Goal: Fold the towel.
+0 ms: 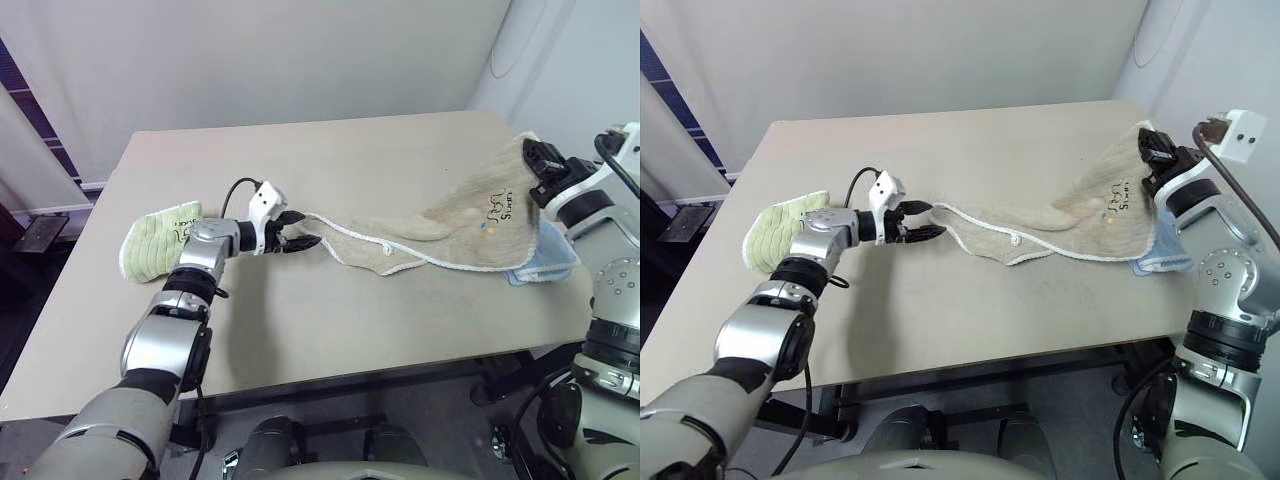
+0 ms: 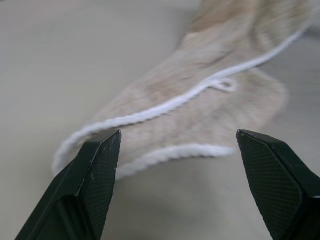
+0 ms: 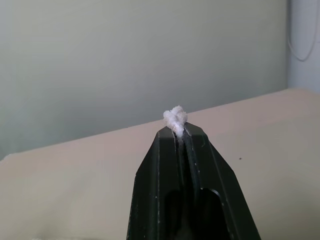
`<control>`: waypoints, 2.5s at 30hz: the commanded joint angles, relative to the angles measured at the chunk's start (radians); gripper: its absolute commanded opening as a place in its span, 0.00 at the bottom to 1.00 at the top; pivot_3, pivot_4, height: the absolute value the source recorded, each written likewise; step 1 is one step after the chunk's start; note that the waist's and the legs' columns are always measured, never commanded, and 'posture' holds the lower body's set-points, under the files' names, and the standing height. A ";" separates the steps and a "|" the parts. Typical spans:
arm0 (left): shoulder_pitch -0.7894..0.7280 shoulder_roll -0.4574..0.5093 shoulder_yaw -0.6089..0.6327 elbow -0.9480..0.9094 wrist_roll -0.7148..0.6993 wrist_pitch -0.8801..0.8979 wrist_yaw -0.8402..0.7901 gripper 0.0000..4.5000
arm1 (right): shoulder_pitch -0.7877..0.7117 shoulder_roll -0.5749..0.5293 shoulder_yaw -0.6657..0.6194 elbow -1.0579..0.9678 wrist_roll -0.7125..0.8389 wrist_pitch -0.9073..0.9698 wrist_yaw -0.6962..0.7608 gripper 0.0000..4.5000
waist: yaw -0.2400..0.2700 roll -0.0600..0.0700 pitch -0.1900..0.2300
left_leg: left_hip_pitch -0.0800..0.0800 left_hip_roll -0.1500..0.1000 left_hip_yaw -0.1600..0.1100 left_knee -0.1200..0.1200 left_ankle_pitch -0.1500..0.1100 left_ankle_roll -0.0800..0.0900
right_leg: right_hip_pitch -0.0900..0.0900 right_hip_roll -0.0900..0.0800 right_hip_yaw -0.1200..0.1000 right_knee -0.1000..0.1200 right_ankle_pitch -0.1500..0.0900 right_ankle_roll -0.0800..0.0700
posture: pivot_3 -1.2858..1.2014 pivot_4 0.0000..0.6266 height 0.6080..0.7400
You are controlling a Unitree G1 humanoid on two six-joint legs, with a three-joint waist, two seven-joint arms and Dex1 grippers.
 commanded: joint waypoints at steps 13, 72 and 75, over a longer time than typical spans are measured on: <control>-0.145 -0.111 0.038 0.181 0.111 0.002 0.481 0.86 | 0.042 -0.002 0.003 -0.107 0.002 0.009 -0.021 0.00 | 0.002 -0.001 0.000 | 0.000 0.000 0.000 0.000 0.000 0.000 | 0.000 0.000 0.000 0.000 0.002 0.003 | 0.52 0.00 0.85; -0.070 -0.074 0.237 0.108 -0.007 -0.085 0.258 0.86 | -0.077 -0.031 0.144 -0.024 0.393 0.001 -0.290 0.00 | 0.020 -0.013 -0.007 | -0.003 0.002 0.006 0.001 -0.001 0.000 | -0.004 -0.002 -0.001 -0.002 0.009 0.002 | 0.52 0.00 0.85; -0.058 -0.063 0.220 0.062 -0.025 -0.066 0.089 0.86 | -0.073 0.016 0.128 -0.011 0.334 -0.016 -0.323 0.00 | 0.015 -0.012 -0.007 | -0.003 0.002 0.008 0.001 0.000 0.001 | -0.005 -0.002 -0.001 -0.002 0.009 0.002 | 0.52 0.00 0.85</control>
